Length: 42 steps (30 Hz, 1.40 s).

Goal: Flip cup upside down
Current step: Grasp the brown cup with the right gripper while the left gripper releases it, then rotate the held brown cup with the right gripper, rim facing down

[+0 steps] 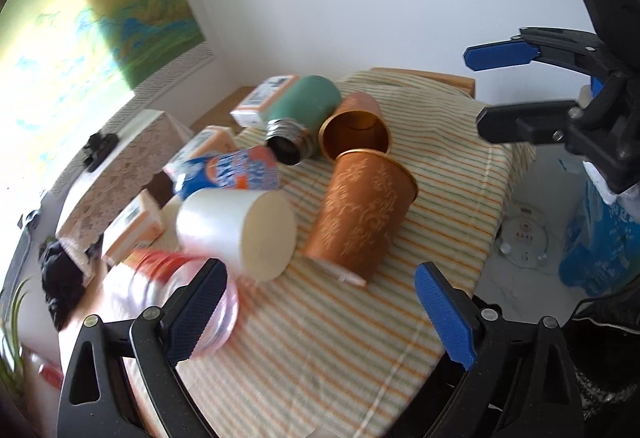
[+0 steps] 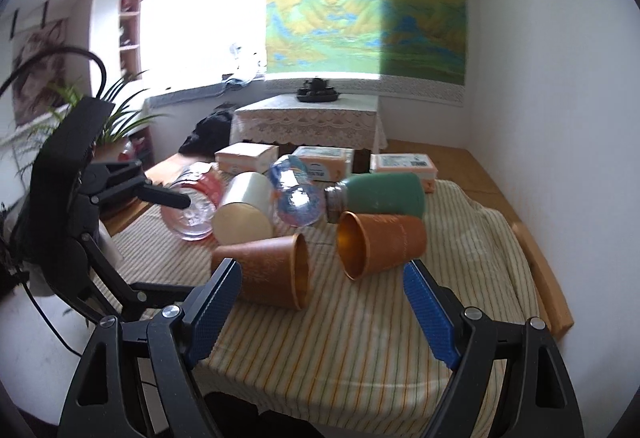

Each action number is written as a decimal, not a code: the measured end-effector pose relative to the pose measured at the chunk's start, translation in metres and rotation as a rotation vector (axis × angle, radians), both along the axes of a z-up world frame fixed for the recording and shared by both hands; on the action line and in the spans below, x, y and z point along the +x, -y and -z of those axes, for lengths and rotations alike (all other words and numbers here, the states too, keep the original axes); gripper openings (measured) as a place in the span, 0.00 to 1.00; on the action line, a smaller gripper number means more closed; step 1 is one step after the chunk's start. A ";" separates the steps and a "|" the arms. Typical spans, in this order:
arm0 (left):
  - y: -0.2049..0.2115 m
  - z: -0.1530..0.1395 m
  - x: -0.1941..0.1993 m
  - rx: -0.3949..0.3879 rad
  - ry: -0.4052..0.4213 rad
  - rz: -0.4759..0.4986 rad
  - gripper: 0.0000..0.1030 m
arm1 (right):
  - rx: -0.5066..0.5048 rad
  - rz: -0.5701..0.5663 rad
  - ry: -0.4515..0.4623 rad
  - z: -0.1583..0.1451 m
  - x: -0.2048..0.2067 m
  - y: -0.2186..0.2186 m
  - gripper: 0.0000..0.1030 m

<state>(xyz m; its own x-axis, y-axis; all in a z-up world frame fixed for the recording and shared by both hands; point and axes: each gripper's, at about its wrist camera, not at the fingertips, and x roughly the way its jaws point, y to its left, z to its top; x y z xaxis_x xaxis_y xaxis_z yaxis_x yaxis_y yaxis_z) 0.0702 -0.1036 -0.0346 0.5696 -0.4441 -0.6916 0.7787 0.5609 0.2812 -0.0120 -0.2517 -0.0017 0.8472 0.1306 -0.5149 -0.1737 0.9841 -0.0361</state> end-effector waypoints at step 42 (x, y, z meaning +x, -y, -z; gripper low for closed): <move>-0.163 0.036 -0.068 -0.140 -0.147 -0.574 0.98 | -1.004 -0.661 -0.305 0.056 0.080 -0.144 0.62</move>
<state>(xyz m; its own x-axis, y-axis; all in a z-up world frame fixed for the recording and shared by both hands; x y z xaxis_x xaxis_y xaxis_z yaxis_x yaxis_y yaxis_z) 0.0018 0.0594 -0.0706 0.6481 -0.1865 -0.7383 0.3660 0.9265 0.0873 0.0677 -0.1074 -0.0574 0.5970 -0.0785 -0.7984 -0.7597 0.2645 -0.5940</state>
